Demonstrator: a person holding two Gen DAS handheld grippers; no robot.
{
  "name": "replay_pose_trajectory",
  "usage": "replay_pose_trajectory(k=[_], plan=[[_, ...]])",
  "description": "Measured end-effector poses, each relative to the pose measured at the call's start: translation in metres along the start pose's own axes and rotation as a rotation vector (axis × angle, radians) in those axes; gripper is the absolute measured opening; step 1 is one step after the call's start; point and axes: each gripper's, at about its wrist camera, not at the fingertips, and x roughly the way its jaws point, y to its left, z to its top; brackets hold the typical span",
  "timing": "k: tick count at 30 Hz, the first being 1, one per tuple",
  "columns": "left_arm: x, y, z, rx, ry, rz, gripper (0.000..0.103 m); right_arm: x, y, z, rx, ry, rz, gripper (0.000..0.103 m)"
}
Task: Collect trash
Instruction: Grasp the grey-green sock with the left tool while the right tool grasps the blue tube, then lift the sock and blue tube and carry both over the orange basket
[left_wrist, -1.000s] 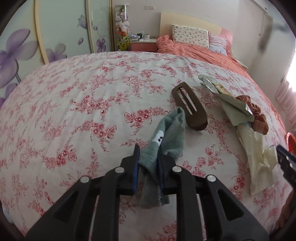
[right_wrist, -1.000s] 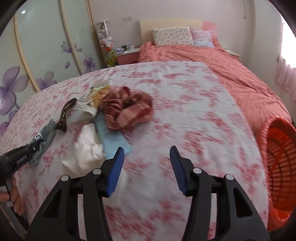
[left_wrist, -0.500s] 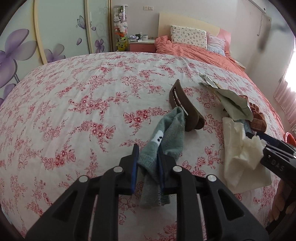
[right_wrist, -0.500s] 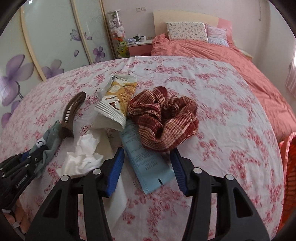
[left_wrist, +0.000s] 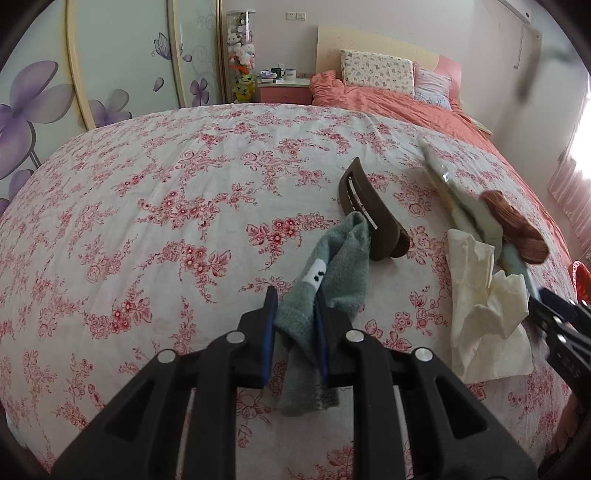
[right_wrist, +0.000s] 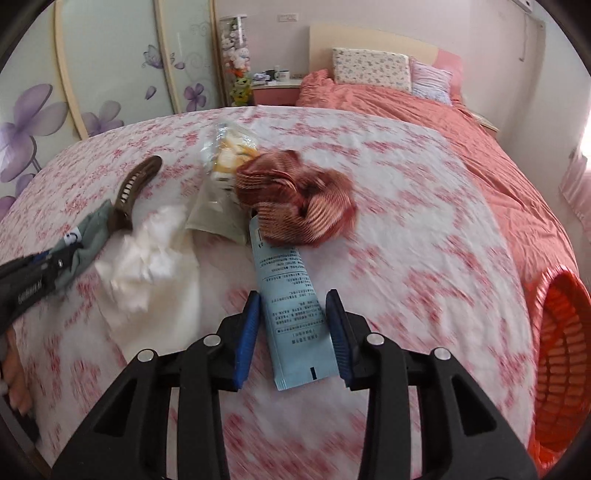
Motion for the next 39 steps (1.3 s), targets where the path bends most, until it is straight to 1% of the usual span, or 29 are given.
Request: replay_pose_trajectory(k=[5, 9, 16, 18, 22, 24, 25, 28, 29, 31, 32, 38, 39], plan=[[0.000, 0.000, 0.000, -0.002, 0.000, 0.001, 0.022, -0.013, -0.024, -0.018, 0.047, 0.002, -0.050, 0.037], [0.001, 0.002, 0.000, -0.008, 0.000, -0.004, 0.022, -0.018, -0.032, -0.024, 0.075, 0.003, -0.046, 0.038], [0.001, 0.004, 0.000, -0.011, -0.001, -0.007, 0.022, -0.009, -0.030, -0.013, 0.117, 0.002, -0.030, 0.039], [0.001, 0.004, 0.000, -0.012, -0.001, -0.009, 0.022, -0.006, -0.030, -0.009, 0.123, 0.005, -0.023, 0.044], [0.000, 0.004, 0.000, -0.017, -0.001, -0.014, 0.022, 0.004, -0.023, 0.001, 0.110, 0.008, -0.040, 0.044], [0.000, 0.005, -0.001, -0.021, -0.002, -0.018, 0.022, 0.005, -0.024, 0.001, 0.108, 0.004, -0.047, 0.041], [0.000, 0.005, -0.001, -0.022, -0.002, -0.020, 0.022, 0.004, -0.025, 0.000, 0.107, -0.001, -0.054, 0.035], [0.000, 0.005, 0.000, -0.023, -0.002, -0.020, 0.022, 0.000, -0.030, -0.005, 0.118, -0.003, -0.039, 0.031], [0.000, 0.005, 0.000, -0.020, -0.002, -0.021, 0.021, -0.002, -0.031, -0.007, 0.122, -0.004, -0.037, 0.030], [0.000, 0.004, 0.000, -0.009, -0.002, -0.035, 0.028, -0.007, -0.035, -0.012, 0.134, -0.005, -0.034, 0.030], [0.001, 0.003, 0.000, 0.001, -0.002, -0.042, 0.029, -0.008, -0.037, -0.014, 0.134, -0.005, -0.035, 0.030], [0.002, 0.002, 0.000, 0.032, -0.001, -0.039, 0.030, -0.010, -0.039, -0.016, 0.124, -0.003, -0.033, 0.030], [0.002, 0.002, 0.001, 0.034, 0.000, -0.036, 0.031, -0.010, -0.039, -0.016, 0.121, -0.003, -0.034, 0.030]])
